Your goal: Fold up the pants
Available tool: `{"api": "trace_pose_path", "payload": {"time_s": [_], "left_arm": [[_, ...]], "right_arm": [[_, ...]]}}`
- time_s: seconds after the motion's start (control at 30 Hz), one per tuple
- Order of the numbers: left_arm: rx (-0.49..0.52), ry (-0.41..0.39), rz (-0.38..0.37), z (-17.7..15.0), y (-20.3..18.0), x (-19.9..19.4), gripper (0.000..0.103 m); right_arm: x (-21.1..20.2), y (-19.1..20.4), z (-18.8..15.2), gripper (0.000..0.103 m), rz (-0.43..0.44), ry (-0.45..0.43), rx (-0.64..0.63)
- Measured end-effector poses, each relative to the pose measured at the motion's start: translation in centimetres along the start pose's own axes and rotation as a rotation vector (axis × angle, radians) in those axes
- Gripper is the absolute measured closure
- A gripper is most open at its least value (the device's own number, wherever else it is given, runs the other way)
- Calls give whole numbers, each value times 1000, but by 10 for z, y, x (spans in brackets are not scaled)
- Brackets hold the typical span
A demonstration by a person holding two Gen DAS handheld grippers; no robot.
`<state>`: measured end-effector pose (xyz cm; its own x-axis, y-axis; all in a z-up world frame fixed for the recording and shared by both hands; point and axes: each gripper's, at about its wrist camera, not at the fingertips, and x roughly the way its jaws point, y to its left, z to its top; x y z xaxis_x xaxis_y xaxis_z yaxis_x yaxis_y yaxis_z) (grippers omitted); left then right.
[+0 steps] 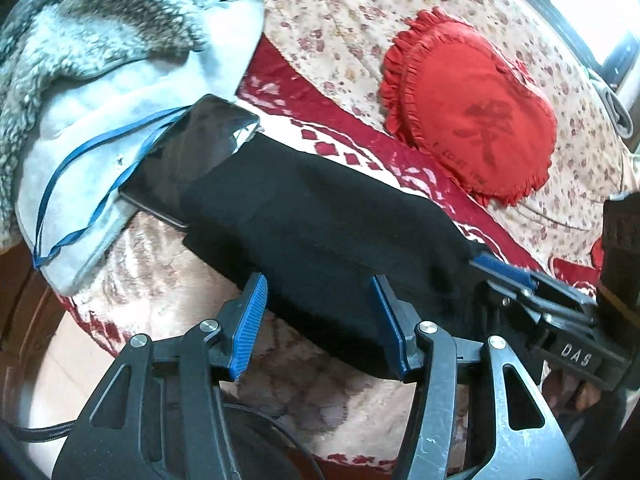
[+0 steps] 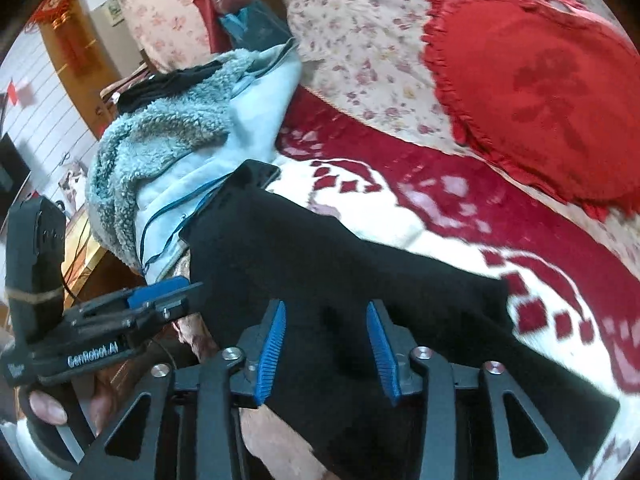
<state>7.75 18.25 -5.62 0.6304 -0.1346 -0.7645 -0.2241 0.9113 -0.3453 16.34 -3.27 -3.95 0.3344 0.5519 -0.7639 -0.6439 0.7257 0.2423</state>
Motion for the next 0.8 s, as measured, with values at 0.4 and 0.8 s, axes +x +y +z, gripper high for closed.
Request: {"api": "trace_pose_path", "payload": {"time_s": [0.4, 0.8], "left_arm": [[-85, 17, -12, -1, 30, 2, 47], [-227, 58, -118, 1, 49, 16, 38]], "right_arm": [[50, 36, 49, 53, 73, 65, -96], [101, 52, 94, 47, 92, 143, -192]]}}
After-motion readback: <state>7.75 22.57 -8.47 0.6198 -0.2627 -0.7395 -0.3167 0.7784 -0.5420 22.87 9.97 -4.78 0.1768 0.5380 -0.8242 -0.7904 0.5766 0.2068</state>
